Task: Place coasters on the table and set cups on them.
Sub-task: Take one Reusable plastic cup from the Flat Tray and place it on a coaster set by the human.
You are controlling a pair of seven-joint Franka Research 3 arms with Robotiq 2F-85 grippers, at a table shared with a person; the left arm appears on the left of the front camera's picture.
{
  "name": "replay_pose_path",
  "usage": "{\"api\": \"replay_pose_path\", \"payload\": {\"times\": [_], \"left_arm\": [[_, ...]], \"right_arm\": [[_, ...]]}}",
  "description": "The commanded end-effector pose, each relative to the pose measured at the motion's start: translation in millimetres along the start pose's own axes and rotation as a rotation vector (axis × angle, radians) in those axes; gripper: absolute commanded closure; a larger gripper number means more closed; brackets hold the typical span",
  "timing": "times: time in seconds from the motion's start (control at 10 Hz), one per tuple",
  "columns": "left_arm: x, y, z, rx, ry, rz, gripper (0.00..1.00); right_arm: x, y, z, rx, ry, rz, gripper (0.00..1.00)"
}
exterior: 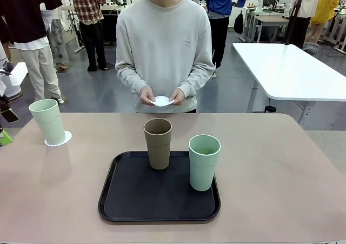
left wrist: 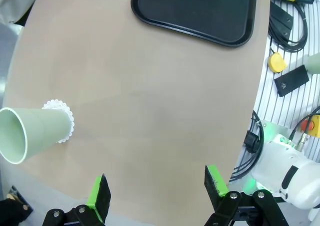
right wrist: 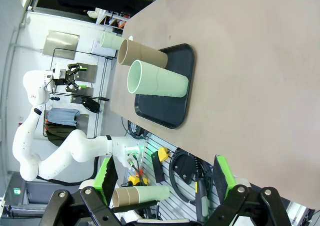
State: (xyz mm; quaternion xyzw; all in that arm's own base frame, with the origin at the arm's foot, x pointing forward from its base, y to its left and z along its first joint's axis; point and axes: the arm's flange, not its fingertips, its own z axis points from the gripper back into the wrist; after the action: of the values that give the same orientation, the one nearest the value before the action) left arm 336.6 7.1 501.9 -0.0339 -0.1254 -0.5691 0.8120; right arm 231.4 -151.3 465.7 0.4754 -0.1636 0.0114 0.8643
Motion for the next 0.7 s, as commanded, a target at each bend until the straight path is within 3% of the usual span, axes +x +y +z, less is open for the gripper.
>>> {"api": "replay_pose_path", "payload": {"times": [0.0, 0.4, 0.6], "left_arm": [[-5.7, 5.4, -2.2, 0.030, -0.012, -0.066, 0.00], [-3.8, 4.3, 1.7, 0.017, -0.014, -0.049, 0.00], [11.5, 17.6, 10.7, 0.072, -0.114, 0.353, 0.00]], "right_arm": [[-0.2, -0.9, 0.3, 0.006, -0.001, 0.001, 0.00], [-0.2, -0.9, 0.3, 0.006, -0.001, 0.001, 0.00], [-0.2, -0.9, 0.3, 0.006, -0.001, 0.001, 0.00]]}}
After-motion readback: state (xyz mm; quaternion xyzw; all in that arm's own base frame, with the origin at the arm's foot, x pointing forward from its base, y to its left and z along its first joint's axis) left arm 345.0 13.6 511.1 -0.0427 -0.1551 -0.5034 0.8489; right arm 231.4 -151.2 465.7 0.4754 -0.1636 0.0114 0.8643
